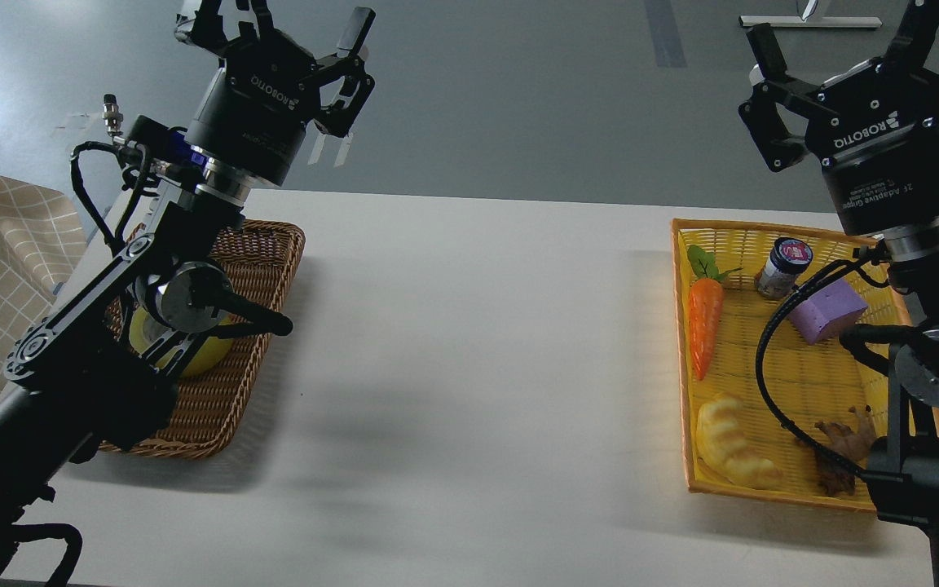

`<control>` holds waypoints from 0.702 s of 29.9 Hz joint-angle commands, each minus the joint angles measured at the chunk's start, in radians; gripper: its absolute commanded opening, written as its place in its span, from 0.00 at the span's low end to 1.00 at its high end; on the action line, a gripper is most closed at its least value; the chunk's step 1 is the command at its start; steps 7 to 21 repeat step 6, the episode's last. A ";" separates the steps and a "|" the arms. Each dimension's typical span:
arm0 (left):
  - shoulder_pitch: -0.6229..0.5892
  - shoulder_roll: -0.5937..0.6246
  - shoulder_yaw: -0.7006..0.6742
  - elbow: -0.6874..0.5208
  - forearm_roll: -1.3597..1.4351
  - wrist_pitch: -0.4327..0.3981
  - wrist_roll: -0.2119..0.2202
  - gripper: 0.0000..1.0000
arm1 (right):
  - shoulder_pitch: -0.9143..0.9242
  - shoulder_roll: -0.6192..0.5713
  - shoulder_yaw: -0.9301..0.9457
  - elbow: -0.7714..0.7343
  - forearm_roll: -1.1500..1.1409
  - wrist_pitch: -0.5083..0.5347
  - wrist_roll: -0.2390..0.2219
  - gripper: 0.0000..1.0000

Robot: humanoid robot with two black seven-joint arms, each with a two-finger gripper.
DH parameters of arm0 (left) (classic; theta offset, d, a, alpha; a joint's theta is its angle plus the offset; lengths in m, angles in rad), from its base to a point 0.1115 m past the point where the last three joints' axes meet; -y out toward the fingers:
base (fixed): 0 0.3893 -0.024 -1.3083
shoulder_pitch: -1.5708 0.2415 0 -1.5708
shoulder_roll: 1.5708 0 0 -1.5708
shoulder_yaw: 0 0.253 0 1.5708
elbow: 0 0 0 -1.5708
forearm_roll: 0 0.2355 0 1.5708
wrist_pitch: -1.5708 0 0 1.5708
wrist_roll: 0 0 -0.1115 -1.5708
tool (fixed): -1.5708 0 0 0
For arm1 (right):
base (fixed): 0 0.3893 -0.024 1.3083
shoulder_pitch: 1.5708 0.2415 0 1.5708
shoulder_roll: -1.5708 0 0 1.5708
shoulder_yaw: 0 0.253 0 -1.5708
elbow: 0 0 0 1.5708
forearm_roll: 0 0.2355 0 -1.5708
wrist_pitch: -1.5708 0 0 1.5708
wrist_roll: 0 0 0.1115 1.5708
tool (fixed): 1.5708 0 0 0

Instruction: Place and transfer tape with both arms

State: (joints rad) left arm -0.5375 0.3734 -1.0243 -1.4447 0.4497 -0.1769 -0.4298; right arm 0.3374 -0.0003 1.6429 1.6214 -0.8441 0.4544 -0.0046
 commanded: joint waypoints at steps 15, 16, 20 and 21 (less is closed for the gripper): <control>0.057 -0.018 -0.066 -0.009 0.000 -0.018 0.005 0.98 | 0.071 0.000 -0.078 -0.025 -0.099 -0.058 -0.002 1.00; 0.057 -0.018 -0.066 -0.009 0.000 -0.018 0.005 0.98 | 0.071 0.000 -0.078 -0.025 -0.099 -0.058 -0.002 1.00; 0.057 -0.018 -0.066 -0.009 0.000 -0.018 0.005 0.98 | 0.071 0.000 -0.078 -0.025 -0.099 -0.058 -0.002 1.00; 0.057 -0.018 -0.066 -0.009 0.000 -0.018 0.005 0.98 | 0.071 0.000 -0.078 -0.025 -0.099 -0.058 -0.002 1.00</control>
